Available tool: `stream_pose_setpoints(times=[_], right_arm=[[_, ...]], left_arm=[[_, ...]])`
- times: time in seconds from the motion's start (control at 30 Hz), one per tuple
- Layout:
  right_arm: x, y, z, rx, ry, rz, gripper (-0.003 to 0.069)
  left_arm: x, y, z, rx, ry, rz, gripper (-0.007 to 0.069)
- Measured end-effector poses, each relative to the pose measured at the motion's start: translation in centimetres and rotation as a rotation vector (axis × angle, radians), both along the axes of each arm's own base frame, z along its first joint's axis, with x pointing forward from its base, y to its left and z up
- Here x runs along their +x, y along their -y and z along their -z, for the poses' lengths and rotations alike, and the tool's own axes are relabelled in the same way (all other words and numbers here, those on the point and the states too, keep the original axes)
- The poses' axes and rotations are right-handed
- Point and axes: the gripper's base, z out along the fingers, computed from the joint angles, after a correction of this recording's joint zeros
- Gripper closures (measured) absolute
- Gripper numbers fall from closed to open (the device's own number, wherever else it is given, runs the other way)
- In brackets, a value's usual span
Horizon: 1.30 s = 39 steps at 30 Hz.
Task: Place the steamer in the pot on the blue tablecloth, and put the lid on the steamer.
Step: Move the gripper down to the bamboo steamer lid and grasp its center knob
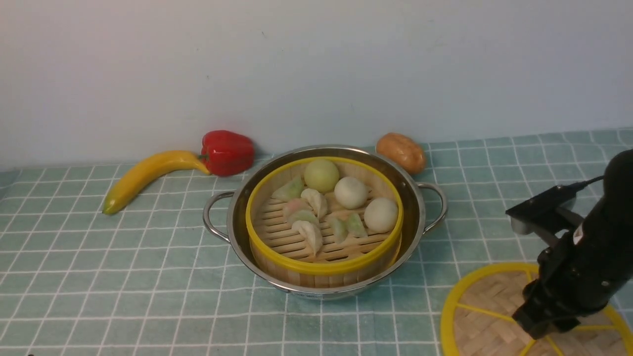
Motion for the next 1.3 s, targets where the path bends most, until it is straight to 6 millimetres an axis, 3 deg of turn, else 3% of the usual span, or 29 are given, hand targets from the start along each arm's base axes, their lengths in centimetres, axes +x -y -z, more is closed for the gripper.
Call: stream_pose_setpoints(times=[0.43,0.63,0.9,1.03,1.2,1.27,1.3], right_arm=[[0.5,0.3,0.7,-0.044,0.009,0.009,0.0419],[0.3,0.3,1.1,-0.055,-0.040,0.022,0.0517],[0.5,0.2,0.9,-0.044,-0.035,0.039,0.0516],[0.0,0.3,-0.9,-0.017,0.037,0.077,0.0516],[-0.9,0.9,-5.3,0.003,0.187,0.122,0.0516],[-1.4,1.1,-9.5,0.040,0.297,0.138,0.0516],[-1.7,1.1,-10.6,0.056,0.324,0.135,0.0516]], left_arm=[[0.0,0.0,0.0,0.000,0.000,0.000,0.0392],[0.0,0.0,0.0,0.000,0.000,0.000,0.0383],[0.0,0.0,0.0,0.000,0.000,0.000,0.0382],[0.0,0.0,0.0,0.000,0.000,0.000,0.0382],[0.0,0.0,0.0,0.000,0.000,0.000,0.0382],[0.0,0.0,0.0,0.000,0.000,0.000,0.0382],[0.0,0.0,0.0,0.000,0.000,0.000,0.0382]])
